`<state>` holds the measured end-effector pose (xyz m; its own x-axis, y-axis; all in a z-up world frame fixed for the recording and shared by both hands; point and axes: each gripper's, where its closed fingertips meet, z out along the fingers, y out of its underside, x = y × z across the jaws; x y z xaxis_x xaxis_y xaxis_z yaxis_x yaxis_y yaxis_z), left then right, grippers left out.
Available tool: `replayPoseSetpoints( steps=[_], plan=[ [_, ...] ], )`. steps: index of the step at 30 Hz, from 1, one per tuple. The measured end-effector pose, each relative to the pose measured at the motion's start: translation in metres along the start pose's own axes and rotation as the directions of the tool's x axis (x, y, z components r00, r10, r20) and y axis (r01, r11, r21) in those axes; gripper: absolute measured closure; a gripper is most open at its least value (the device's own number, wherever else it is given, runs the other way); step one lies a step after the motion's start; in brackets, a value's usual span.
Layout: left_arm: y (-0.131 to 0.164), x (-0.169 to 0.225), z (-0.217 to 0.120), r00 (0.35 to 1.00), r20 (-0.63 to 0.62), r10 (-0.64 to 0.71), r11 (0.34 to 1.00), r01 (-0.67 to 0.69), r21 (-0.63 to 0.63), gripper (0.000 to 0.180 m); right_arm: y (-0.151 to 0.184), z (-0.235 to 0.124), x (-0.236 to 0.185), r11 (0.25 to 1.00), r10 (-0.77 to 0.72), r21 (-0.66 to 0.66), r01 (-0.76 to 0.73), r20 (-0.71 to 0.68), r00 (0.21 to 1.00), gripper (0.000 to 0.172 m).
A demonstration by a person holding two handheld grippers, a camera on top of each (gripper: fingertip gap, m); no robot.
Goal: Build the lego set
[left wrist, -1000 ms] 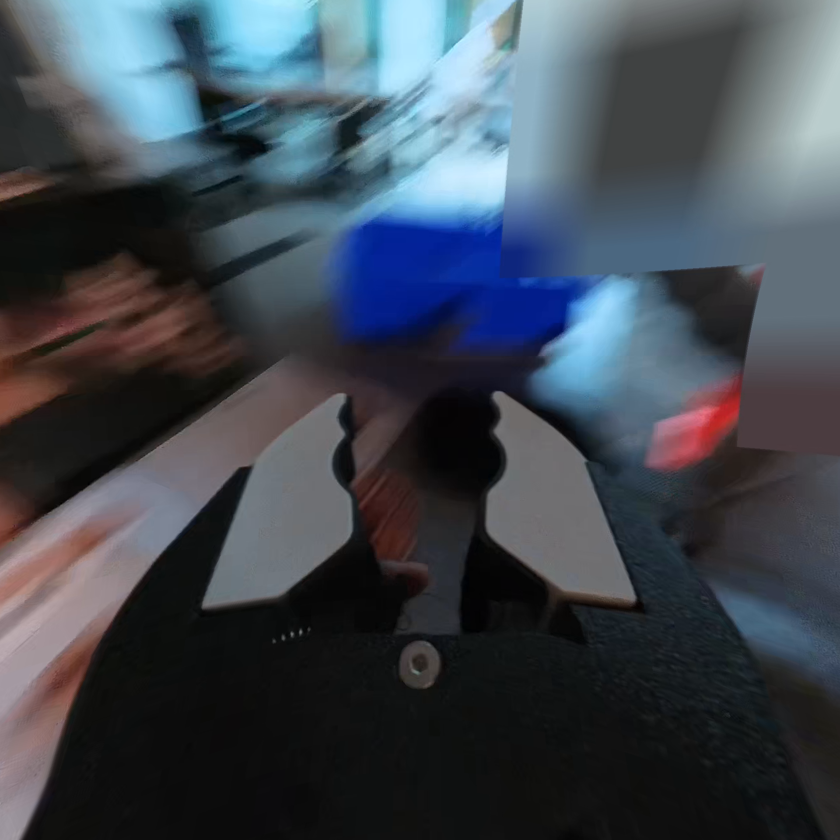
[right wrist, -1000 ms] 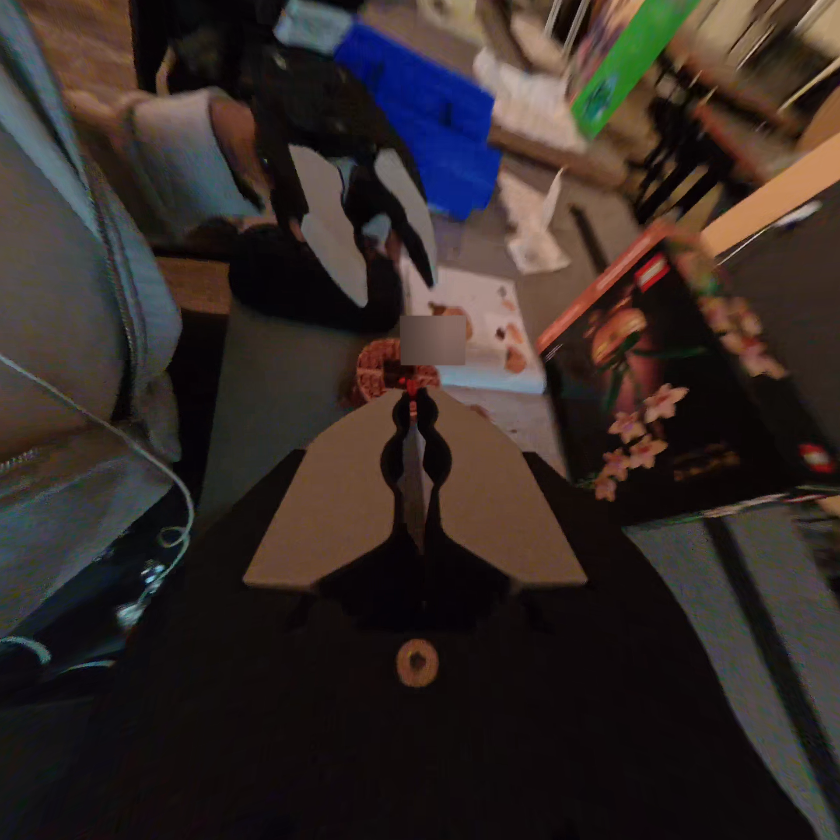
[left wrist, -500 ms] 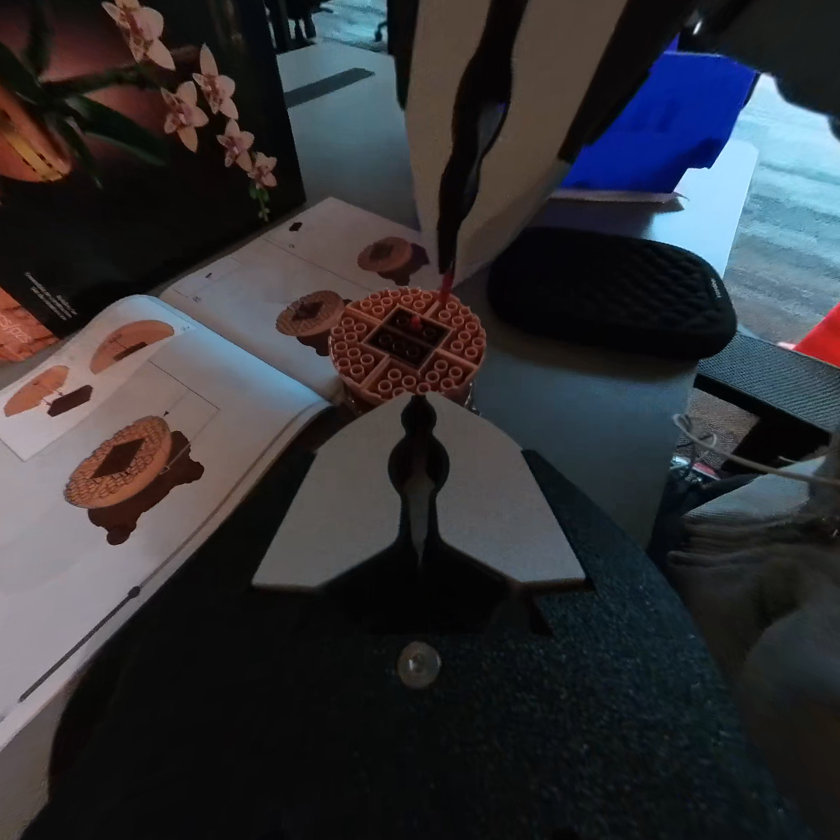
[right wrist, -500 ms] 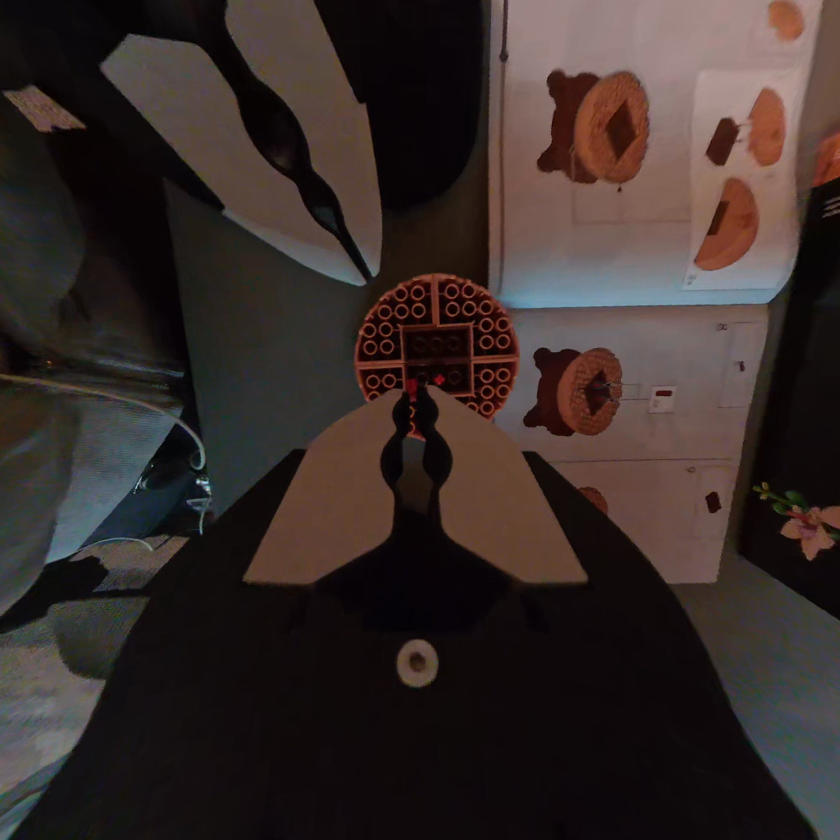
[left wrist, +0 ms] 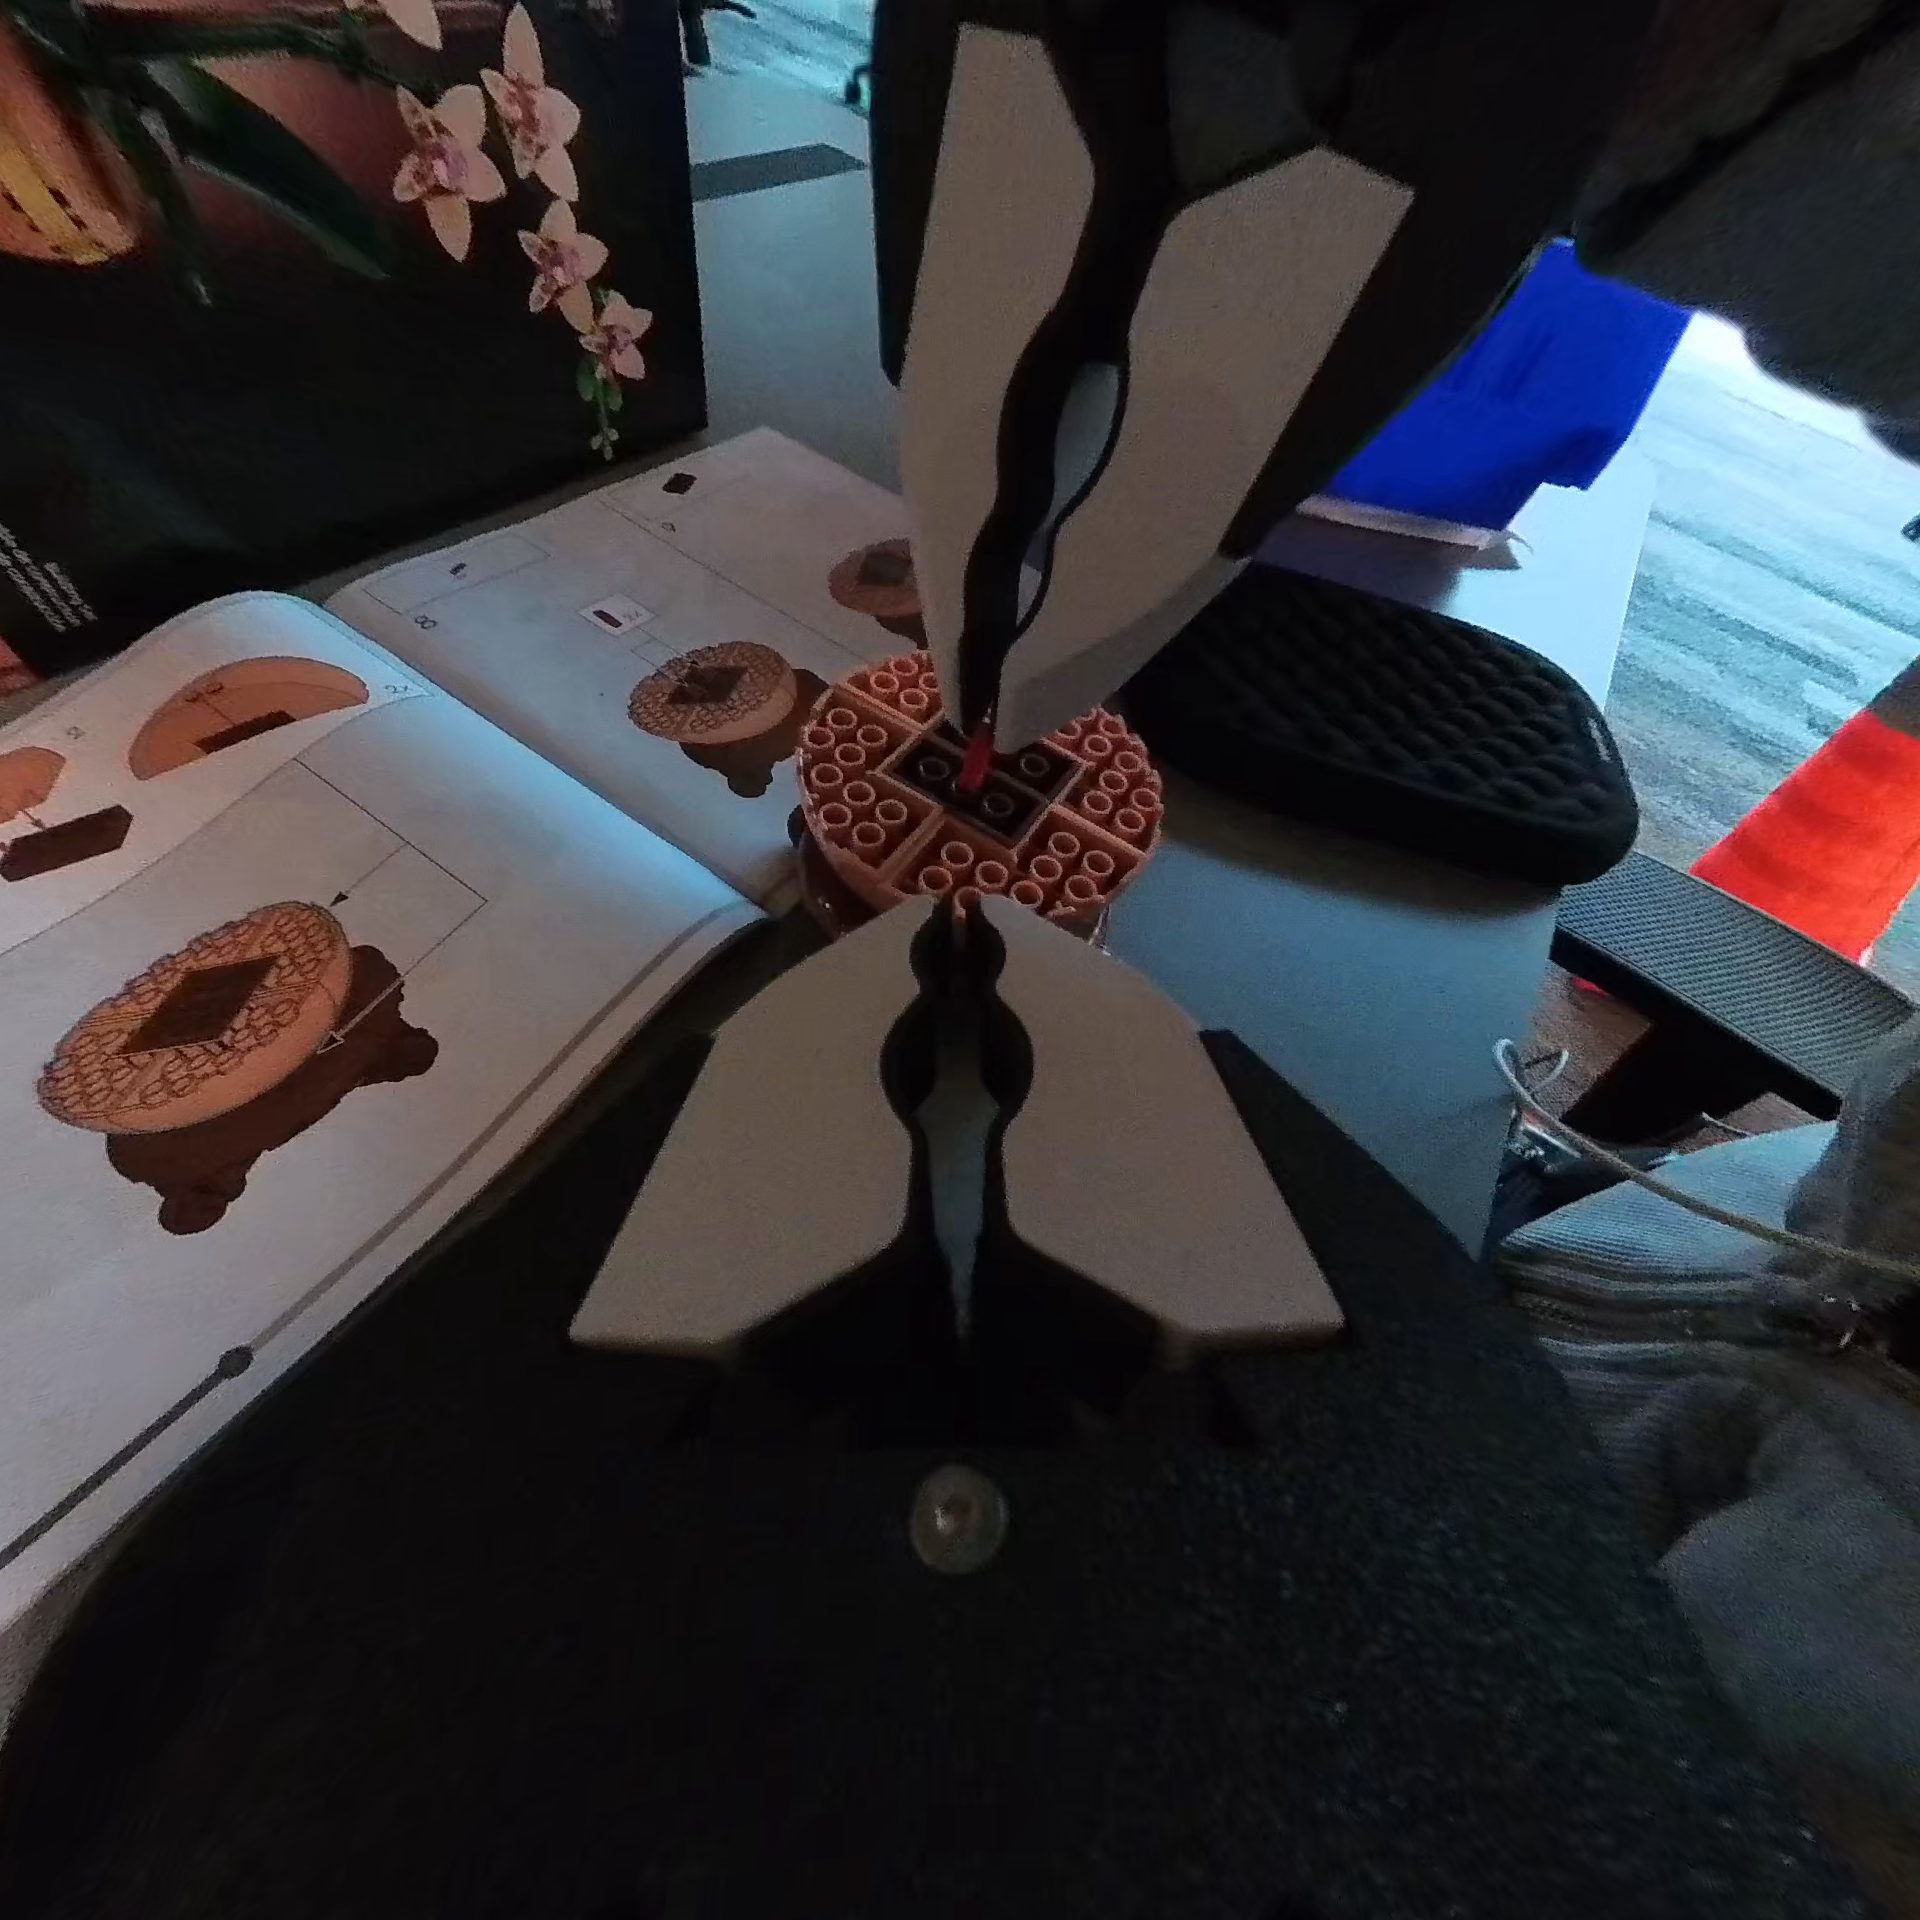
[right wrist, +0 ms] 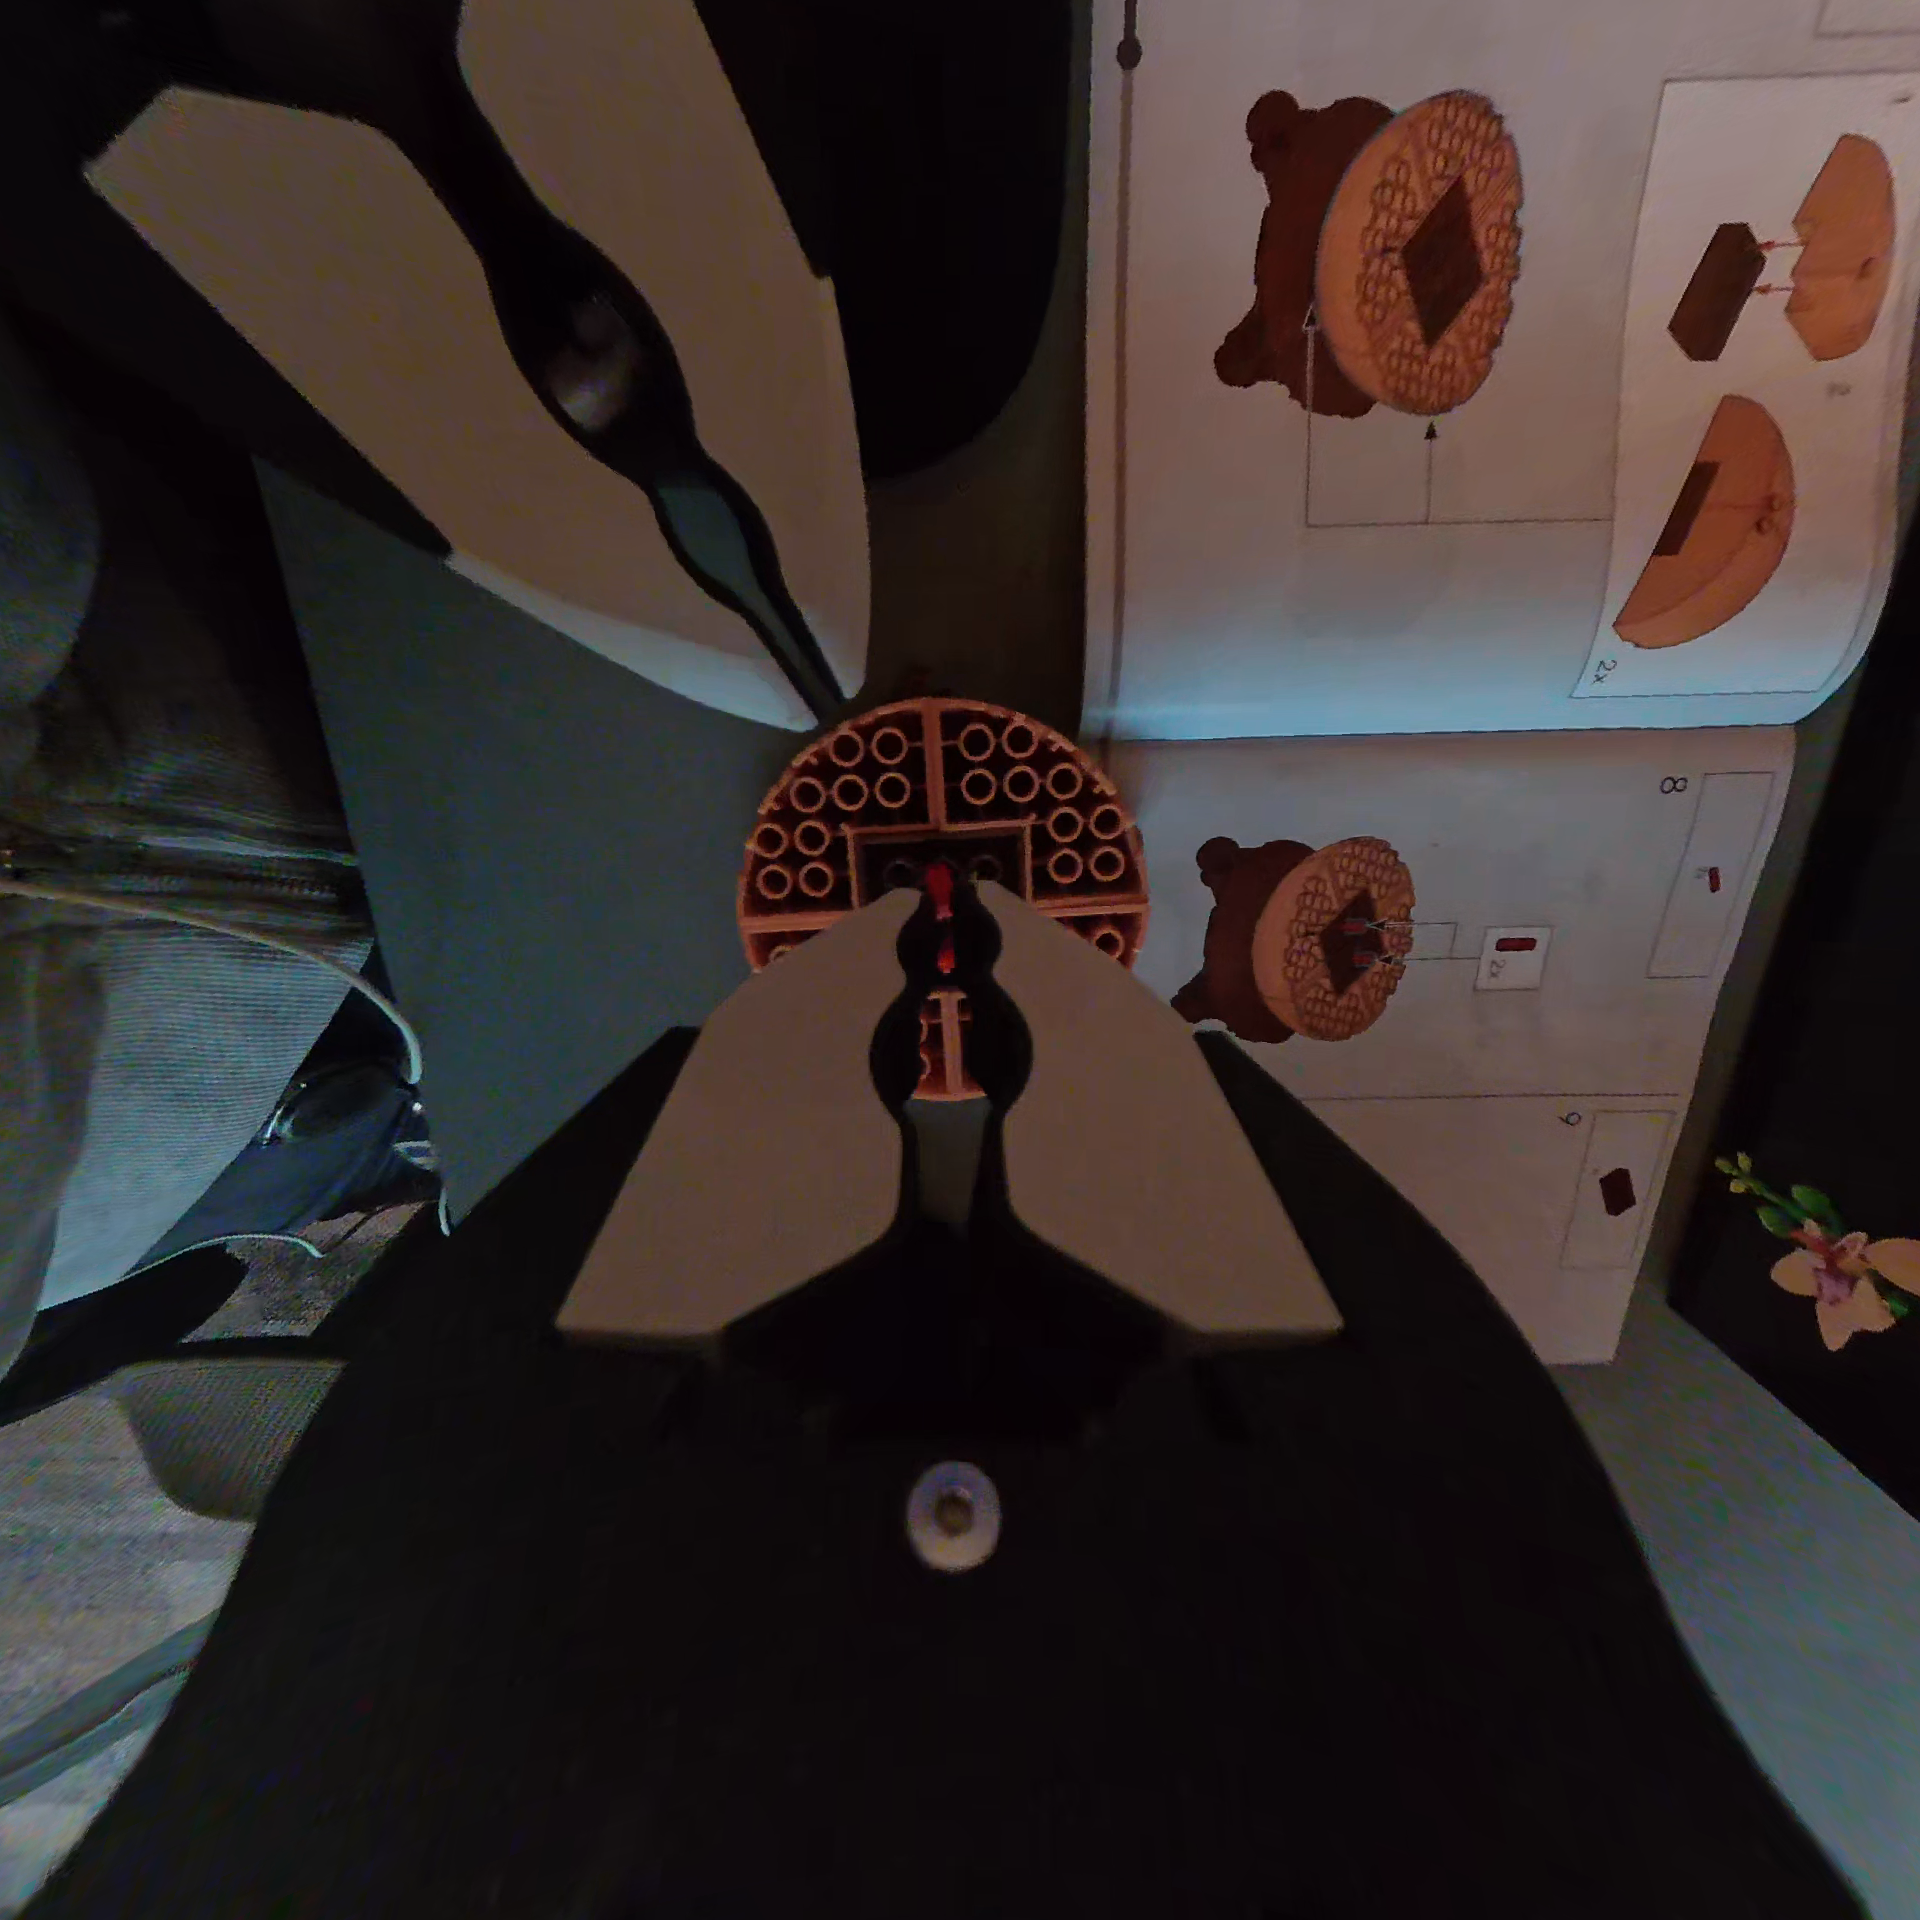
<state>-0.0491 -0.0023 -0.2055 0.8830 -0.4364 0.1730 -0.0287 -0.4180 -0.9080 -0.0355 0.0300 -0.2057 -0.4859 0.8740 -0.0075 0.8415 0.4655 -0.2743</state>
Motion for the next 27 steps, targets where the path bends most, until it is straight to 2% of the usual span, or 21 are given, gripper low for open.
replayPoseSetpoints(
  steps=[5, 27],
  plan=[
    [0.0065, -0.0006, 0.0048, 1.0, 0.001, 0.011, 0.999, -0.011, -0.042, 0.177, -0.0019, 0.0012, -0.0001, 1.0, -0.014, -0.021, 0.014, 0.014, 1.0, 0.17],
    [0.0063, 0.0002, 0.0053, 1.0, -0.009, -0.005, 0.999, 0.005, -0.041, 0.178, -0.0017, 0.0042, -0.0004, 0.991, -0.053, -0.126, 0.054, 0.013, 0.999, 0.17]
  ],
)
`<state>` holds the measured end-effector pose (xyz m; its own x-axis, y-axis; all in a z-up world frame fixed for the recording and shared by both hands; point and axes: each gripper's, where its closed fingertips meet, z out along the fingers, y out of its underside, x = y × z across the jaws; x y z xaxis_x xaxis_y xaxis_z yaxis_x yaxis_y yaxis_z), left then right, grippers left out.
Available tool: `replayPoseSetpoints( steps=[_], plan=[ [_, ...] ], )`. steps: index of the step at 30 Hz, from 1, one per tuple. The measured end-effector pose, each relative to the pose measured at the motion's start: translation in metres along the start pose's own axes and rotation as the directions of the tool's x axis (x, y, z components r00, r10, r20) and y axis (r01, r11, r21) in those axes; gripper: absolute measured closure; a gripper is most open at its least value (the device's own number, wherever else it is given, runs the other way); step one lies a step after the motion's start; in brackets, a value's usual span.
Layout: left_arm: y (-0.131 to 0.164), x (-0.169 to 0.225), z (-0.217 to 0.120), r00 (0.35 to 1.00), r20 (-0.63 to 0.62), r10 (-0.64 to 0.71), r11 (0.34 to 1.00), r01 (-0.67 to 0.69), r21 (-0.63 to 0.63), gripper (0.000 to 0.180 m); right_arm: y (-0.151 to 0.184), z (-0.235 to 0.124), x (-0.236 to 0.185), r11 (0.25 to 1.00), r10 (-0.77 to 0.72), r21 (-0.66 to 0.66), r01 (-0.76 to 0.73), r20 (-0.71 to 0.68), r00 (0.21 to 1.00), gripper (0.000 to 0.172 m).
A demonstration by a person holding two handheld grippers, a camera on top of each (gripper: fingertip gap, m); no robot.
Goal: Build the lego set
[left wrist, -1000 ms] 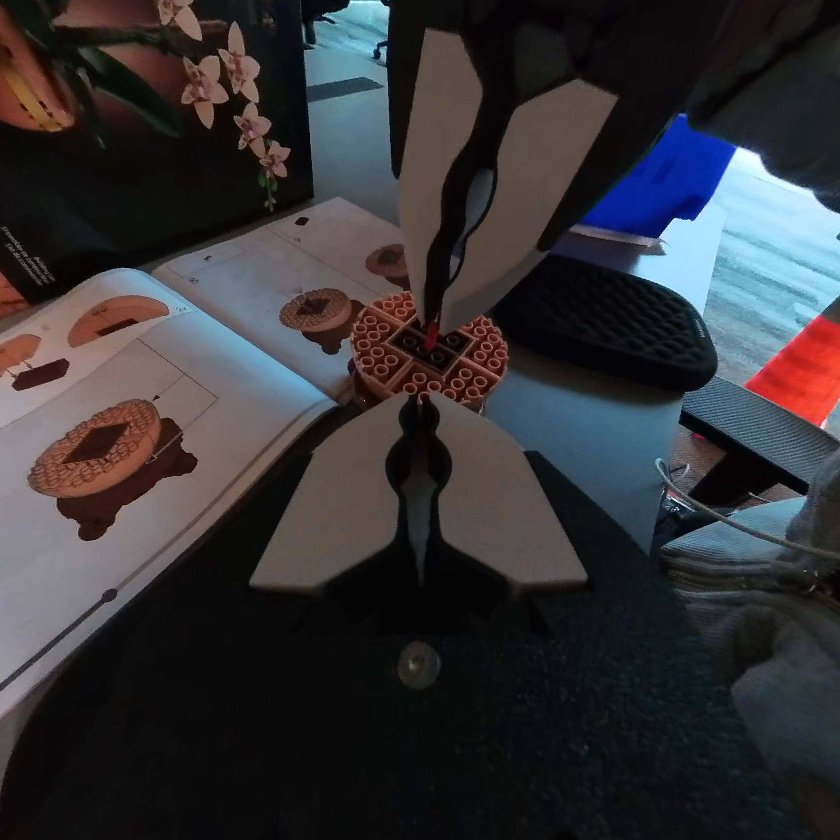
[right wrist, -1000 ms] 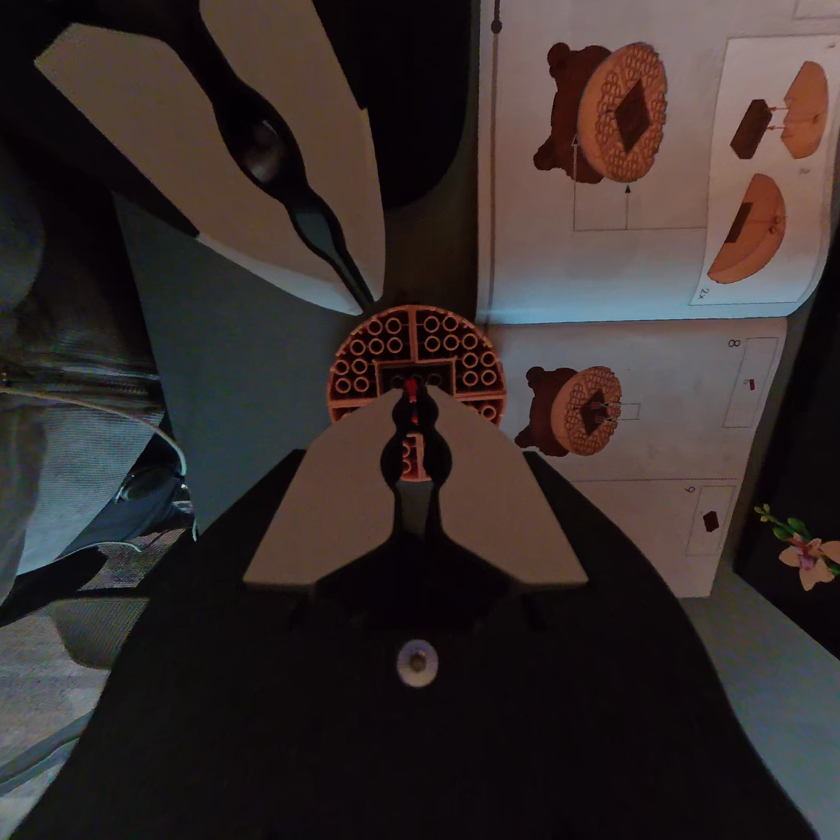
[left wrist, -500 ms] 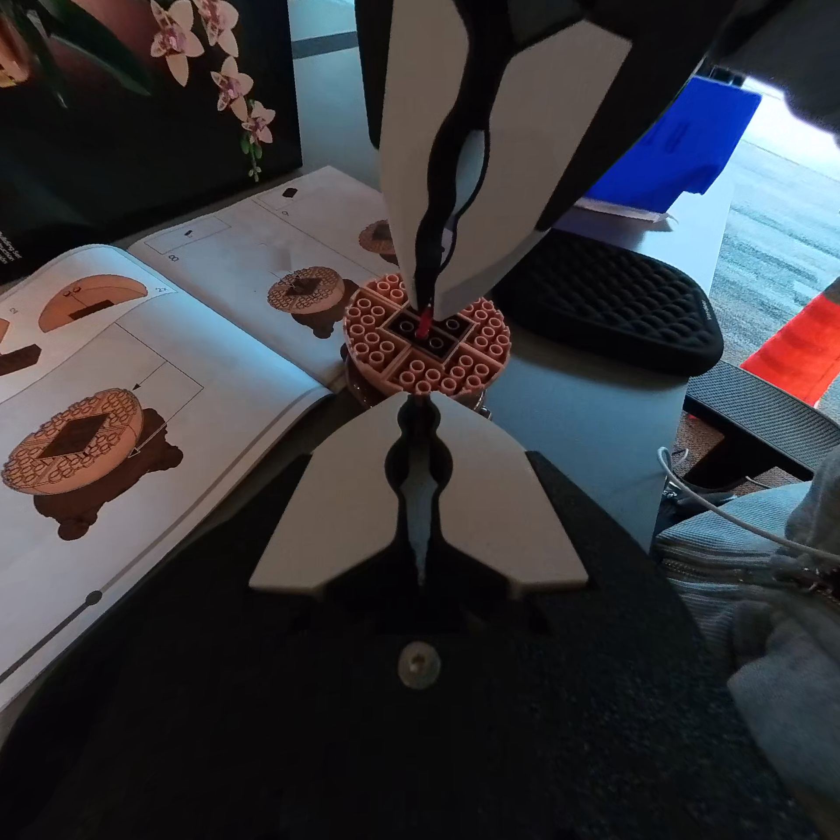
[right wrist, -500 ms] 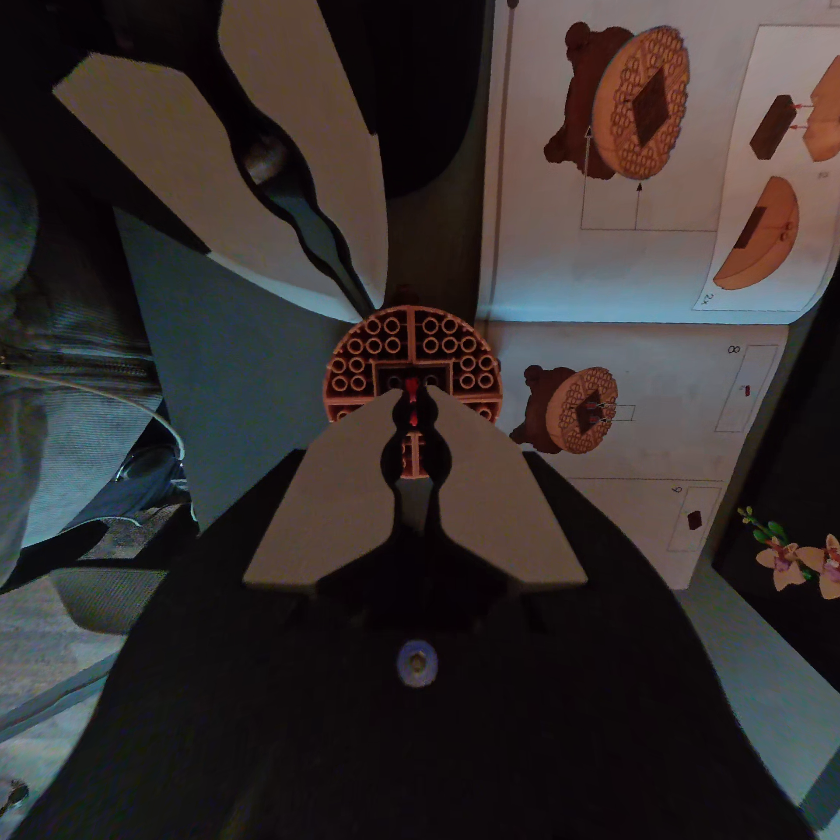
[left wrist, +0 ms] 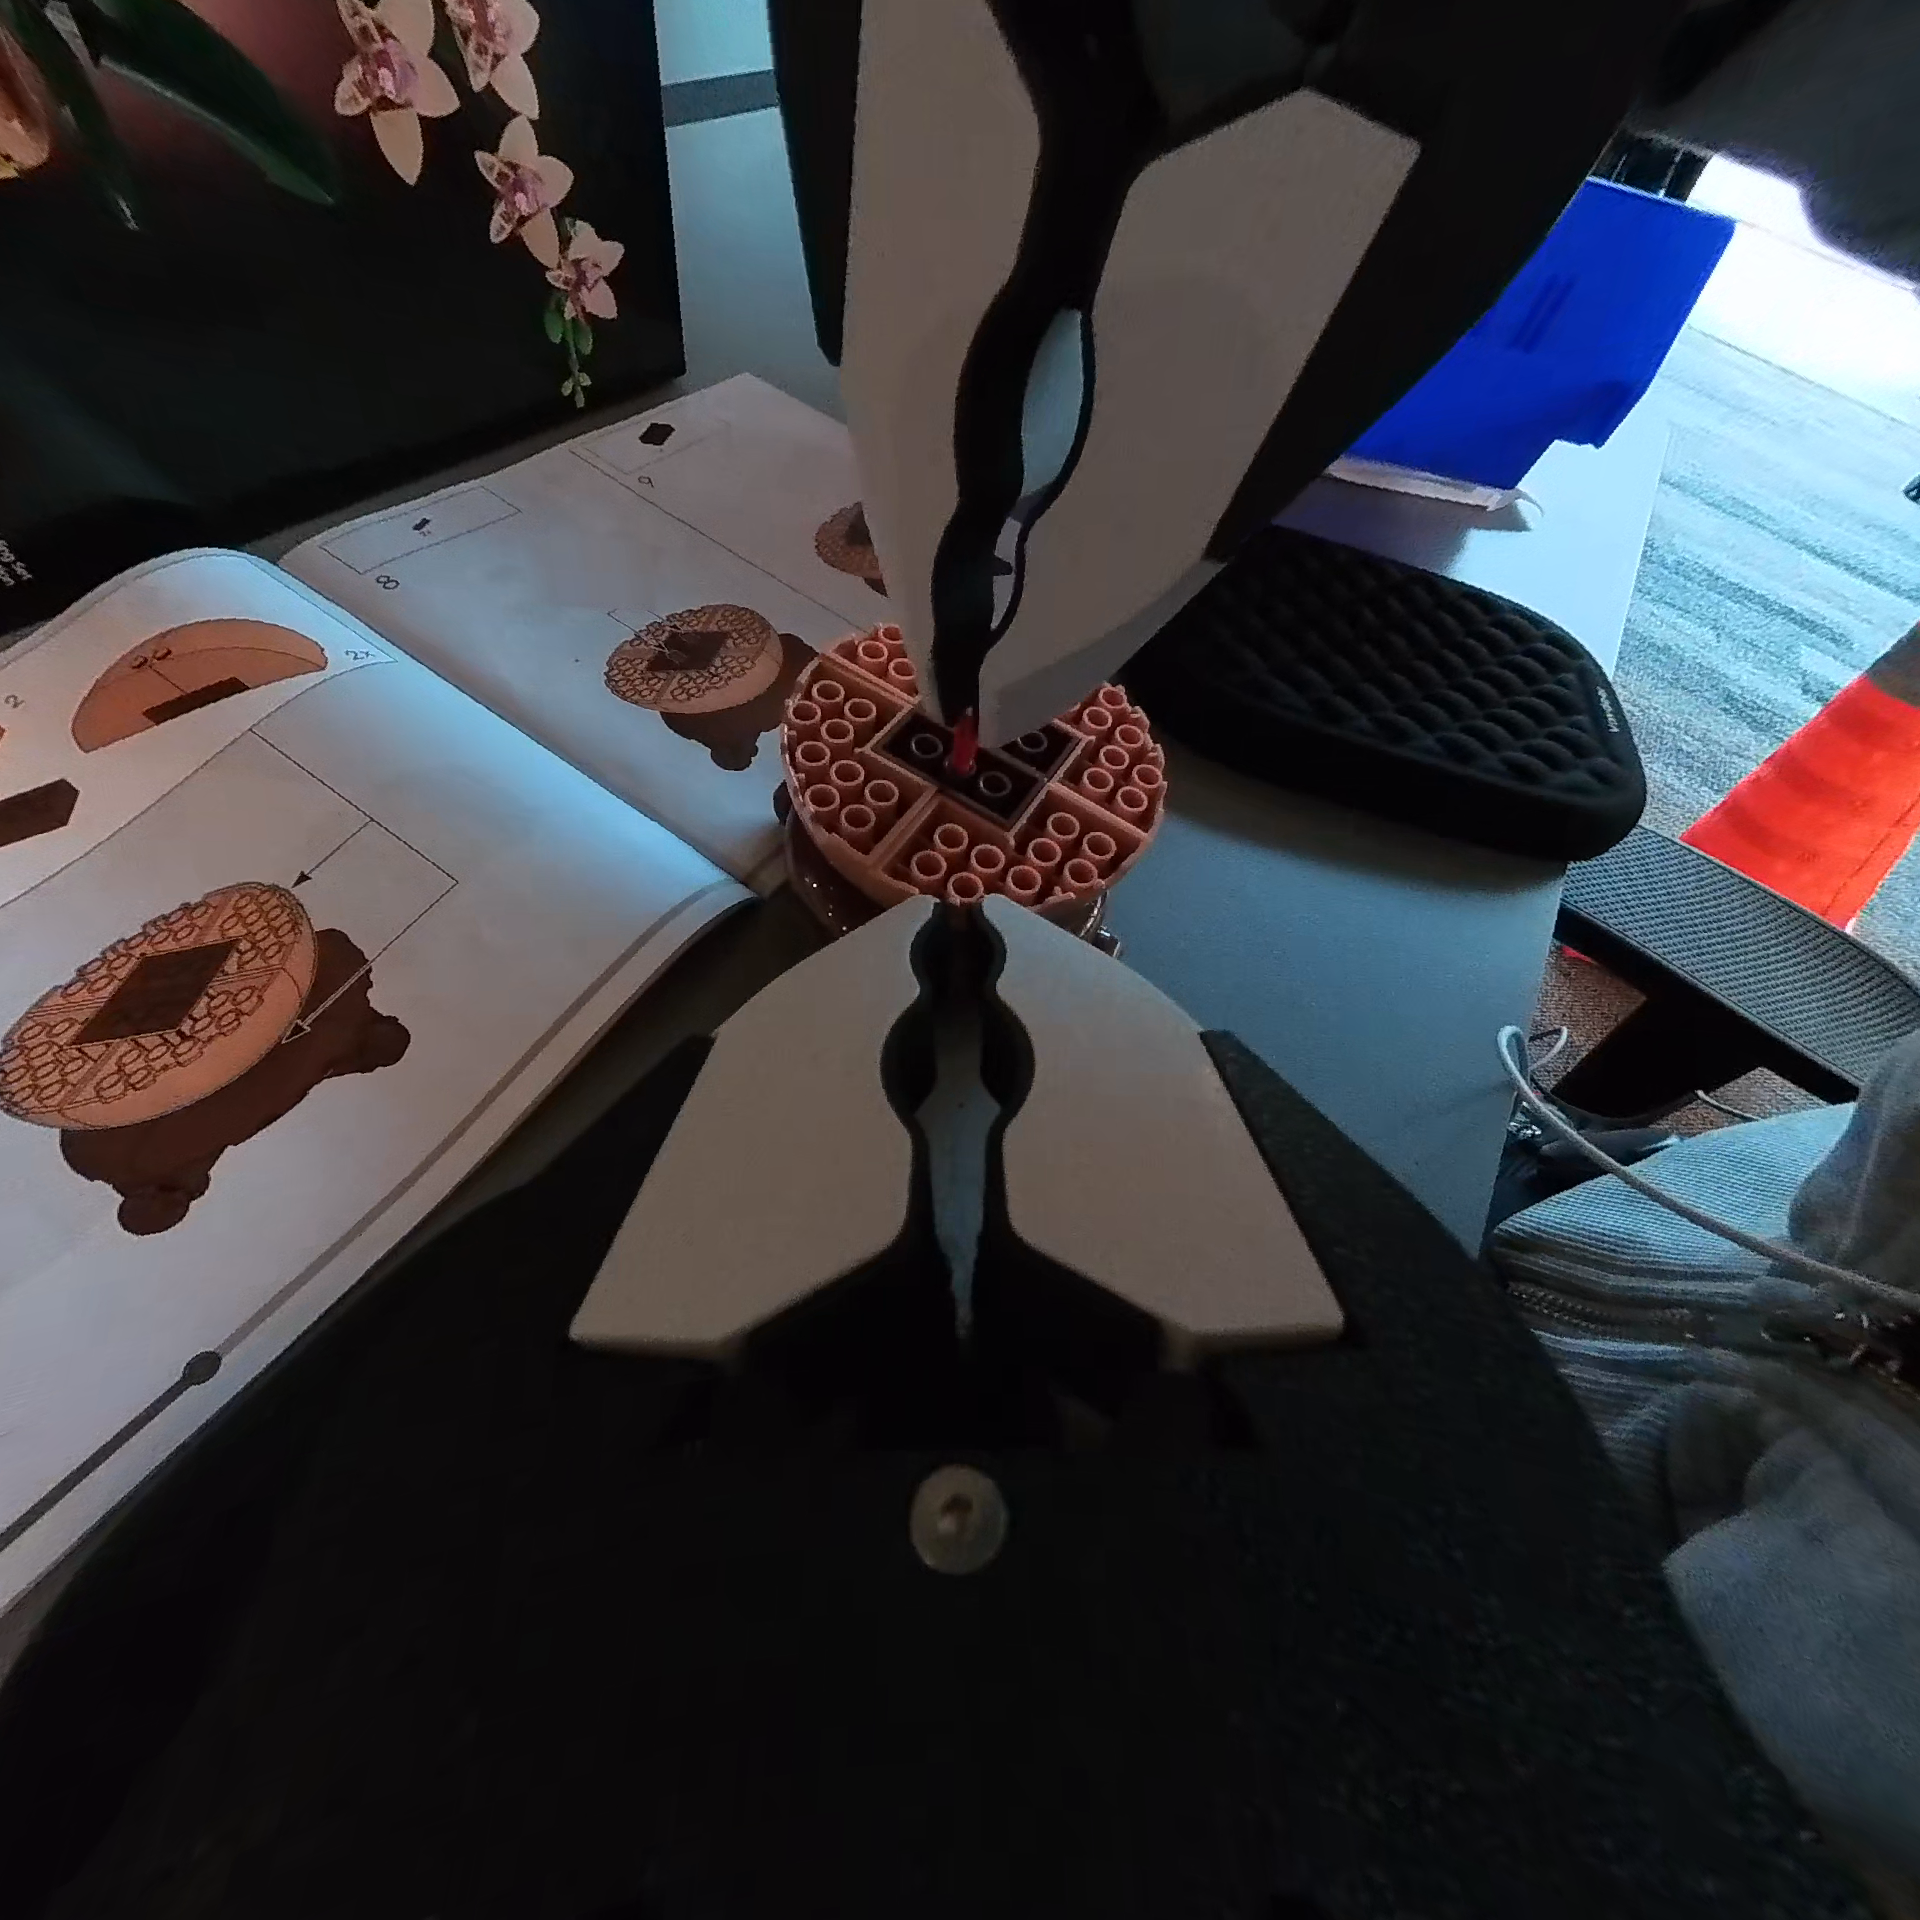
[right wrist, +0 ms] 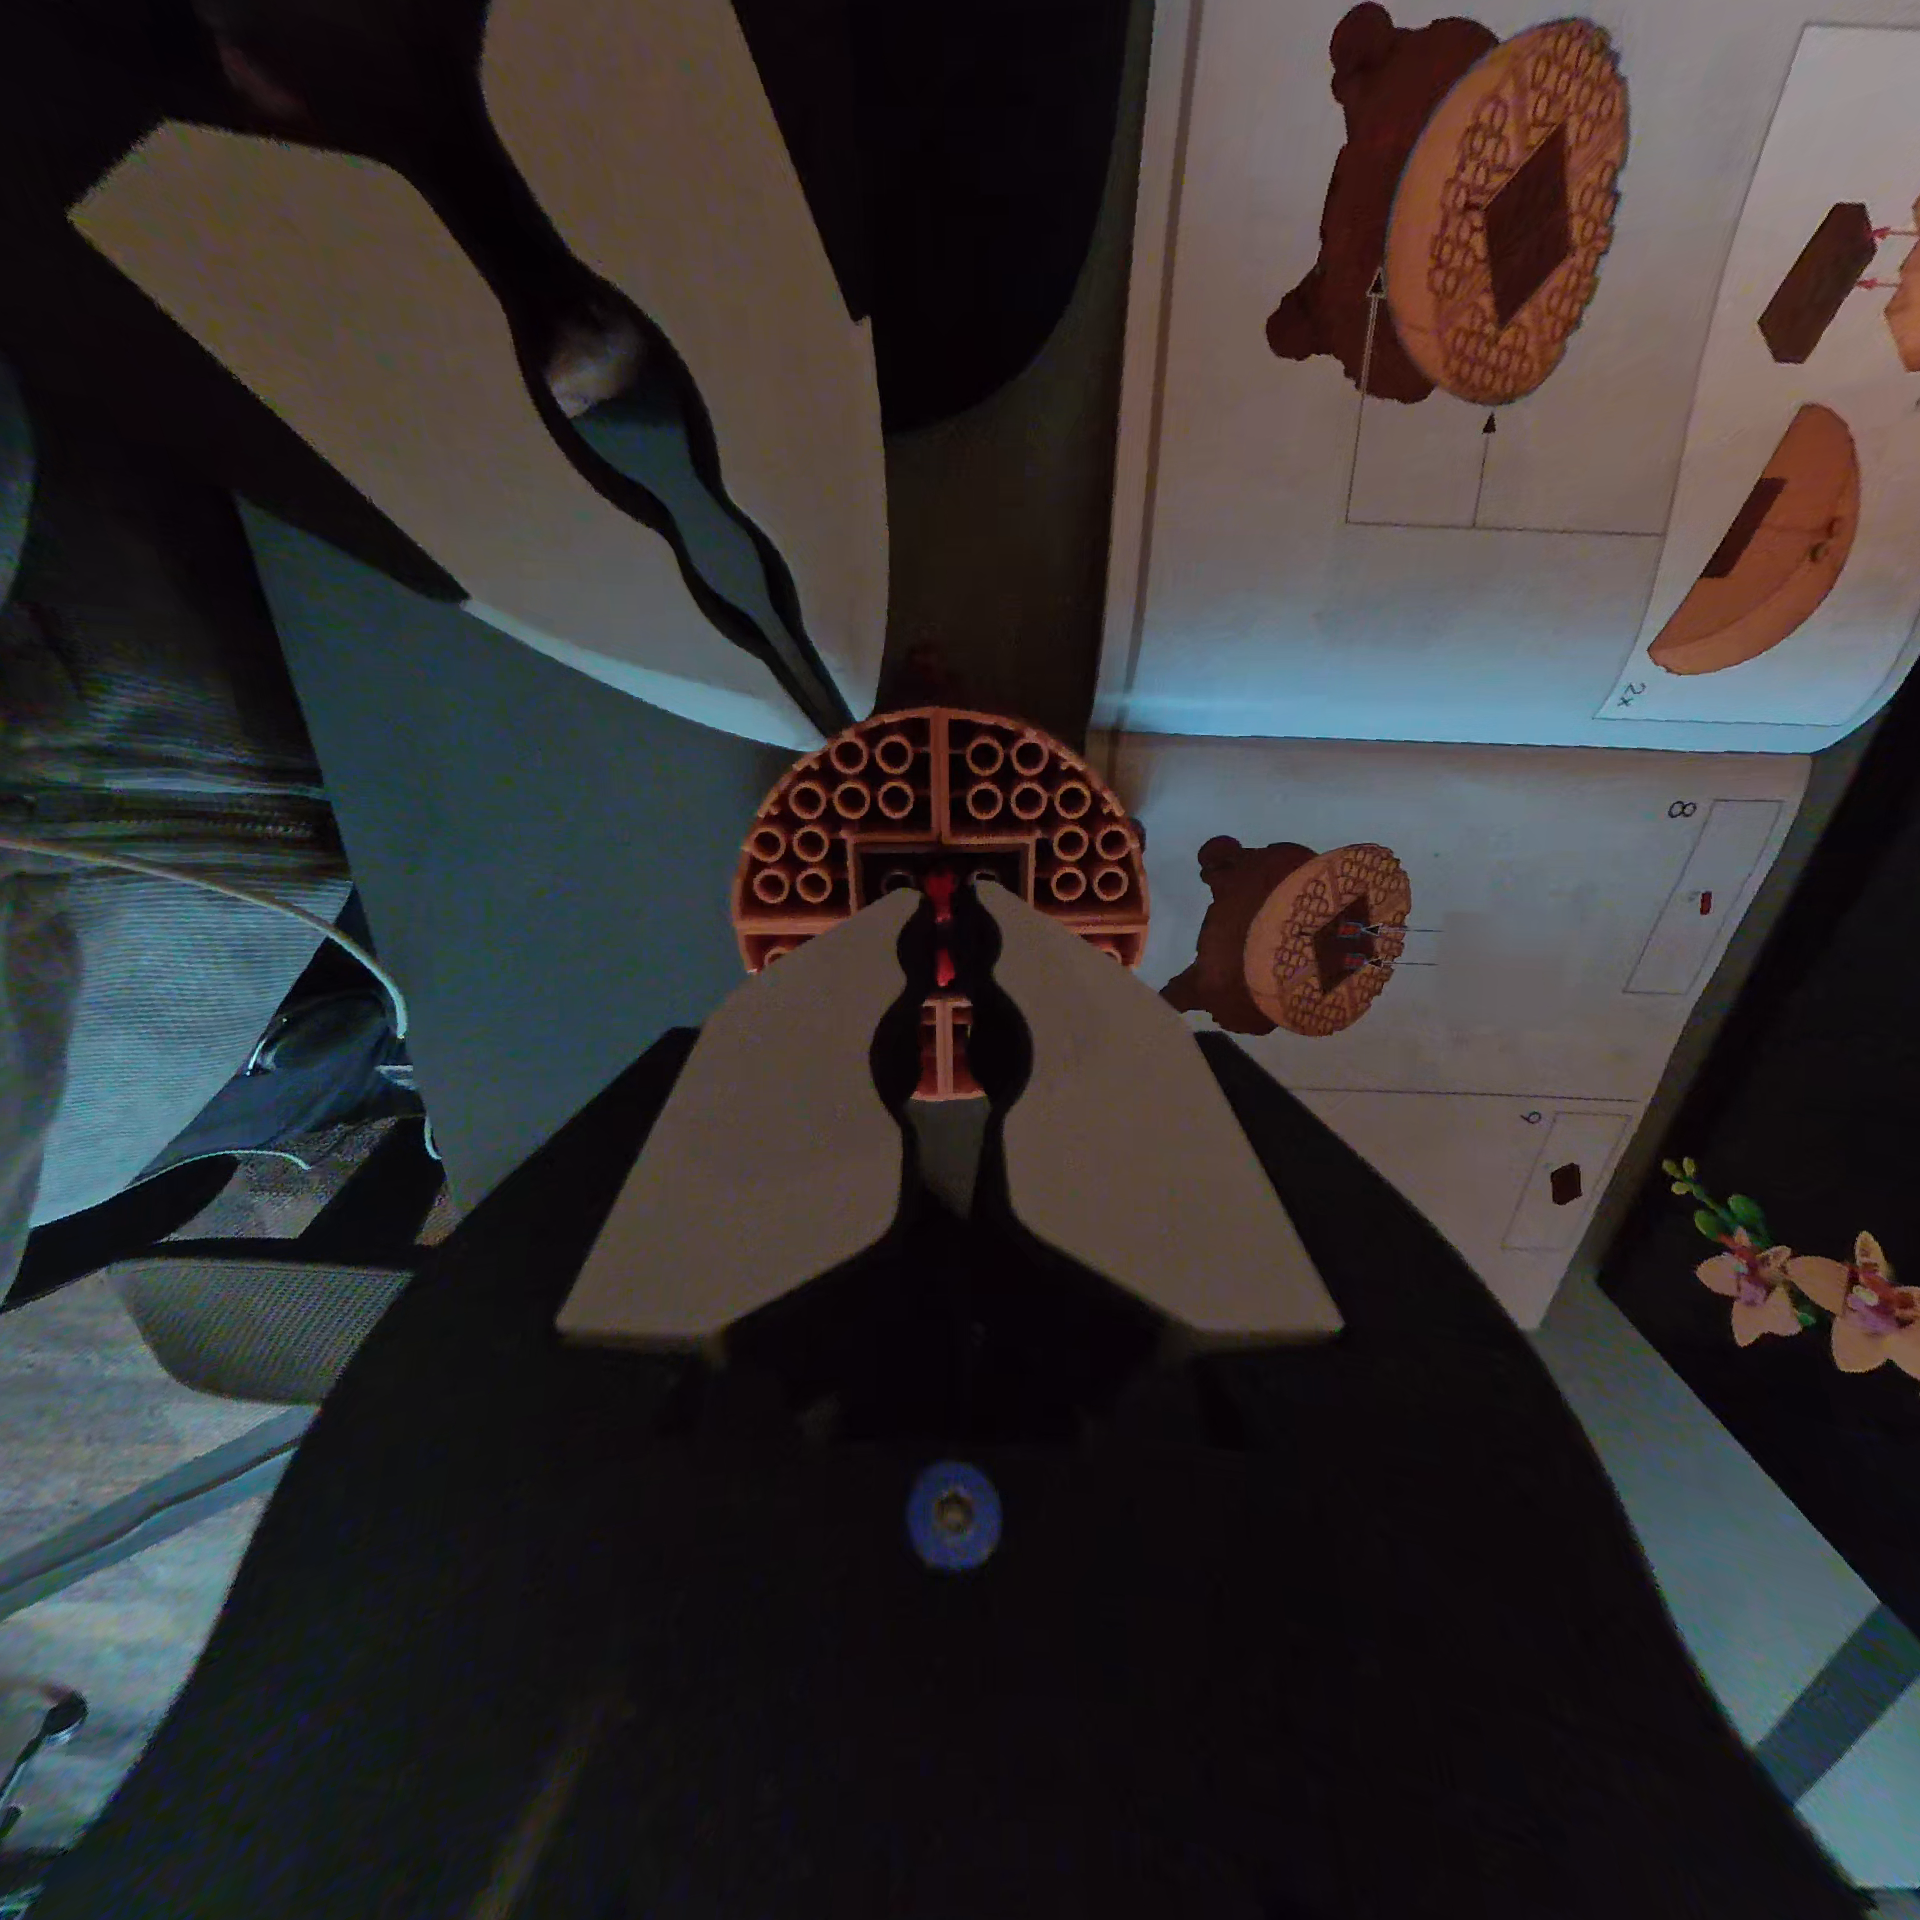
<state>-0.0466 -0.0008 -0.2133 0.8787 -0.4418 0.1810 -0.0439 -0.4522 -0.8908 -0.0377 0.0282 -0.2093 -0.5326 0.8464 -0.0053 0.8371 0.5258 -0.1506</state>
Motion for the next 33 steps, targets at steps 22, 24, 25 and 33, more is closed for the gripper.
replayPoseSetpoints(
  steps=[22, 24, 25, 33],
  plan=[
    [-0.006, -0.011, -0.007, 0.996, 0.031, -0.085, 0.994, 0.083, 0.065, 0.178, 0.001, 0.002, 0.0, 0.995, -0.01, -0.098, 0.007, -0.026, 1.0, 0.17],
    [-0.005, -0.016, -0.005, 0.991, 0.036, -0.128, 0.991, 0.126, 0.055, 0.178, 0.002, 0.002, -0.001, 0.994, -0.014, -0.113, 0.011, -0.027, 1.0, 0.169],
    [-0.003, -0.018, -0.004, 0.989, 0.038, -0.141, 0.989, 0.139, 0.04, 0.178, 0.002, 0.002, 0.0, 0.993, -0.014, -0.118, 0.011, -0.026, 1.0, 0.169],
    [0.005, -0.012, 0.003, 0.993, 0.013, -0.118, 0.993, 0.119, -0.029, 0.18, 0.003, 0.004, 0.0, 0.99, -0.016, -0.142, 0.013, -0.019, 1.0, 0.169]
  ],
)
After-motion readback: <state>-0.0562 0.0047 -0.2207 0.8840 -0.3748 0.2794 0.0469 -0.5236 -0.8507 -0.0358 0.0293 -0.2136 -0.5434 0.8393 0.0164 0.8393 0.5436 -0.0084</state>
